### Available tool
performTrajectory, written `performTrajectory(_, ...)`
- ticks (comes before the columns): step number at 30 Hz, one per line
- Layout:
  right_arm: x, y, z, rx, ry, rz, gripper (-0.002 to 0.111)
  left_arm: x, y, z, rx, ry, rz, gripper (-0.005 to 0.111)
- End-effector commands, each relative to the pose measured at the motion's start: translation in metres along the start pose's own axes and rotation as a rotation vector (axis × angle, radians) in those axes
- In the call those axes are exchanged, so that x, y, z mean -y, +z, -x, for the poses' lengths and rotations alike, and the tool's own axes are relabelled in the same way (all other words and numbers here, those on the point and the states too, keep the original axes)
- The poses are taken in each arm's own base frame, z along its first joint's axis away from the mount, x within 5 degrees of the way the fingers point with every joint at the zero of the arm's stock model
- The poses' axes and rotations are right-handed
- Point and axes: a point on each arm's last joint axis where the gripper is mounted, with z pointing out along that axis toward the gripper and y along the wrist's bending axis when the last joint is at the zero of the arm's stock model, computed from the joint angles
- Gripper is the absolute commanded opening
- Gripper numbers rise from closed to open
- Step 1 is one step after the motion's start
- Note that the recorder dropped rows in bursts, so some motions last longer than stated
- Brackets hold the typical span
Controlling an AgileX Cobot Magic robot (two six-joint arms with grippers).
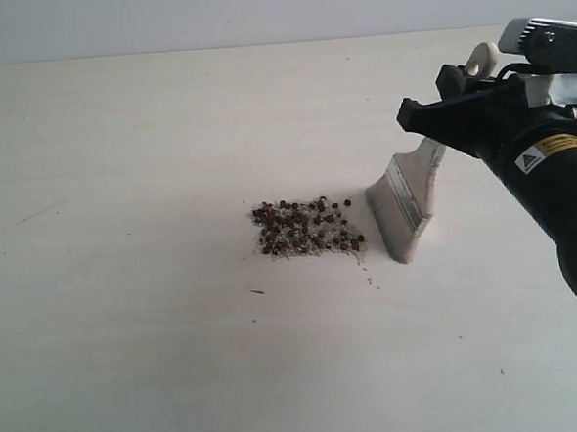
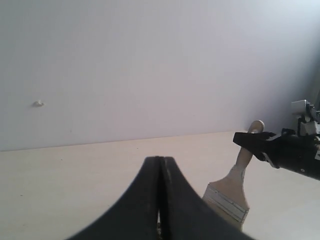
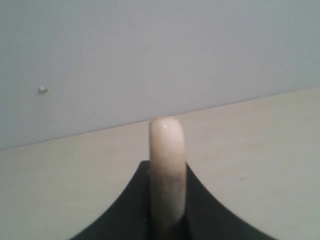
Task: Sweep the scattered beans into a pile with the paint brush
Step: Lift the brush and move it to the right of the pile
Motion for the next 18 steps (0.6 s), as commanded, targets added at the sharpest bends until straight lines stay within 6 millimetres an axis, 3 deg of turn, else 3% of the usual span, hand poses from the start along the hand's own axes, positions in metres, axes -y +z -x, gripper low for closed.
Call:
performTrajectory(1, 0.0, 0.006, -0.014, -0.047, 0.071, -0.008, 0.0, 0.0, -0.001, -0.001, 0.01, -0.014, 0.0, 0.0)
performTrajectory(9, -0.006, 0.015, -0.006, 0.02, 0.12, 0.02, 0.0, 0.0, -0.001, -0.001, 0.01, -0.014, 0.0, 0.0)
performTrajectory(18, -0.015, 0.0, 0.028, 0.096, 0.081, 0.075, 0.0, 0.0, -0.001, -0.001, 0.01, -0.014, 0.0, 0.0)
